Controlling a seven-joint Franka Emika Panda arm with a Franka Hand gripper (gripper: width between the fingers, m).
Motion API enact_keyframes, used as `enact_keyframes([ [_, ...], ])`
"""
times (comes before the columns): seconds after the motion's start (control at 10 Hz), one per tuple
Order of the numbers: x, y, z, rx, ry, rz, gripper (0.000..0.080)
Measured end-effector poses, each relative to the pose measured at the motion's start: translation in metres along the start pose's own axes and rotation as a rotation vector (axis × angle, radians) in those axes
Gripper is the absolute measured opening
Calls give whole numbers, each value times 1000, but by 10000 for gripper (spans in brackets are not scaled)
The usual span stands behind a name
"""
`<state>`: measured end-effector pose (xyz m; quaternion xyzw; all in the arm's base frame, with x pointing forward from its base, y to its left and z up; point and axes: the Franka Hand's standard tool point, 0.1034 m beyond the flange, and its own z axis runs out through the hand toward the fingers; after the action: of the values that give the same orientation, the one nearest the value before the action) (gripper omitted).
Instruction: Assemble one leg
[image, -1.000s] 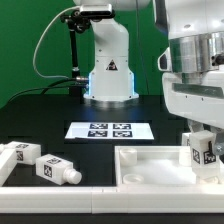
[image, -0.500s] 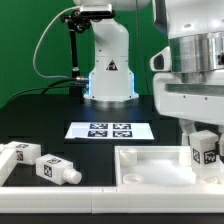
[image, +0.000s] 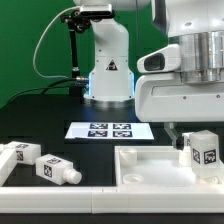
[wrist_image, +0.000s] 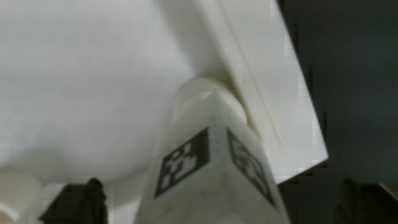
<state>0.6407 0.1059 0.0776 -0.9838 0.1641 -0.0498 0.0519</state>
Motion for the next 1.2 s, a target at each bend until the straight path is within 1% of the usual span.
enact_keyframes([
  [0.1, 1, -7, -1, -34, 17, -182, 649],
  [0.2, 0, -12, 0, -36, 26, -251, 649],
  [0.4, 0, -12, 0, -33, 25, -225, 649],
  [0.5, 0, -12, 0, -32, 25, -214, 507],
  [0.6, -1, -13, 0, -28, 25, -131, 507],
  [0.7, -1, -11, 1, -30, 23, -27, 317],
  [0.8, -1, -10, 1, -33, 27, 74, 294],
  [1.0, -3, -10, 1, -41, 39, 310, 294],
  [1.1, -5, -9, 2, -32, 36, 498, 294],
  [1.2, -5, -9, 3, -4, 27, 675, 294],
])
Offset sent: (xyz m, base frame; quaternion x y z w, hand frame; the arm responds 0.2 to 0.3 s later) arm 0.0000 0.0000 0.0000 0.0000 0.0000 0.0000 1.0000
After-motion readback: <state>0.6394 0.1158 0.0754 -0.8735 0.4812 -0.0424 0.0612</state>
